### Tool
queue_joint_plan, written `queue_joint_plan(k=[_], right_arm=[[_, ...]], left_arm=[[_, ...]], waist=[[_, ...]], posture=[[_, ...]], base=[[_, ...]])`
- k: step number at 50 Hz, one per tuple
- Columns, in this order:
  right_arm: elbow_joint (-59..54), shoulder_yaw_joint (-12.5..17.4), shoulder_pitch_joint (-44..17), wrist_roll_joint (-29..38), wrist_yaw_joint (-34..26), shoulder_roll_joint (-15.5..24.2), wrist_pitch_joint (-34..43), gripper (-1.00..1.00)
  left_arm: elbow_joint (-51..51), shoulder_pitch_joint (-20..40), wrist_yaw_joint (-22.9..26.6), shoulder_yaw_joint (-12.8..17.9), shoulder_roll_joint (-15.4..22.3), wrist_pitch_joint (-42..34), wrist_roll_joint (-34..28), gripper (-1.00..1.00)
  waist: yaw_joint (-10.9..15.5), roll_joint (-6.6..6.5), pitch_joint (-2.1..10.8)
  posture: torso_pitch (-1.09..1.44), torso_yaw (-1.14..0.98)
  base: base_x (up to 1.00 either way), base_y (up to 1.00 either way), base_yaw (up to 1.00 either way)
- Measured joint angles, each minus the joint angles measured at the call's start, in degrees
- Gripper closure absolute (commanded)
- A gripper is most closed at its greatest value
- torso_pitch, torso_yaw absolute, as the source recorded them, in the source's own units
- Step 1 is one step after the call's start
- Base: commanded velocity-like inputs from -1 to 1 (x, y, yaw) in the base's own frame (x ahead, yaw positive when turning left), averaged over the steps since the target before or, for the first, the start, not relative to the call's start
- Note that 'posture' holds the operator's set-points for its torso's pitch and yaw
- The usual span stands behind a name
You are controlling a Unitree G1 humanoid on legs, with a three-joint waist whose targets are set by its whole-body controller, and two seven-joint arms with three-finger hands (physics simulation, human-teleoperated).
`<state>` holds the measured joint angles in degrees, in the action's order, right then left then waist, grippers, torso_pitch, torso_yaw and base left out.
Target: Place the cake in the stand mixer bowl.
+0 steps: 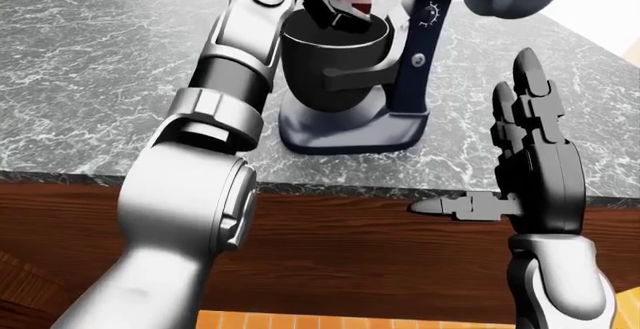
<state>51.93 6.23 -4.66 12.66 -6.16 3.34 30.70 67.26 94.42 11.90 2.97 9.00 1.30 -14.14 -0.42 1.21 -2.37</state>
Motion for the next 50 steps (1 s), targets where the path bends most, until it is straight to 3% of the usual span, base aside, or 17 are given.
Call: queue_joint_plan(k=[28,29,30,31,32,50], right_arm=[[0.0,-0.4,-0.2,0.2,0.0,0.0,0.0,-1.00],[0.0,-0.4,-0.2,0.2,0.0,0.0,0.0,-1.00],[-0.1,-0.4,-0.2,0.2,0.0,0.0,0.0,-1.00],[-0.1,-0.5,-0.2,0.2,0.0,0.0,0.0,-1.00],[-0.1,-0.5,-0.2,0.3,0.0,0.0,0.0,-1.00],[0.0,-0.6,-0.2,0.5,0.0,-0.1,0.0,-1.00]], left_arm=[[2.4,-1.0,-1.6,0.3,0.8,0.1,0.1,1.00],[2.5,-0.9,-1.7,0.3,0.8,0.1,0.0,0.92],[2.5,-0.8,-1.9,0.3,0.9,0.1,0.0,0.51],[2.6,-0.8,-2.0,0.4,0.9,0.2,0.0,-0.31],[2.6,-0.8,-2.0,0.4,1.0,0.2,-0.1,-1.00],[1.6,0.8,-2.2,1.2,1.9,0.0,1.1,-1.00]], waist=[[0.0,-0.13,0.10],[0.0,-0.14,0.10],[0.0,-0.14,0.12],[0.0,-0.15,0.14],[0.0,-0.15,0.16],[0.0,-0.15,0.43]], posture=[[0.00,0.00],[0.00,0.00],[0.00,0.00],[0.00,0.00],[0.00,0.00],[0.00,0.00]], base=[[0.00,0.00,0.00],[0.00,0.00,0.00],[0.00,0.00,0.00],[0.00,0.00,0.00],[0.00,0.00,0.00],[0.00,0.00,0.00]])
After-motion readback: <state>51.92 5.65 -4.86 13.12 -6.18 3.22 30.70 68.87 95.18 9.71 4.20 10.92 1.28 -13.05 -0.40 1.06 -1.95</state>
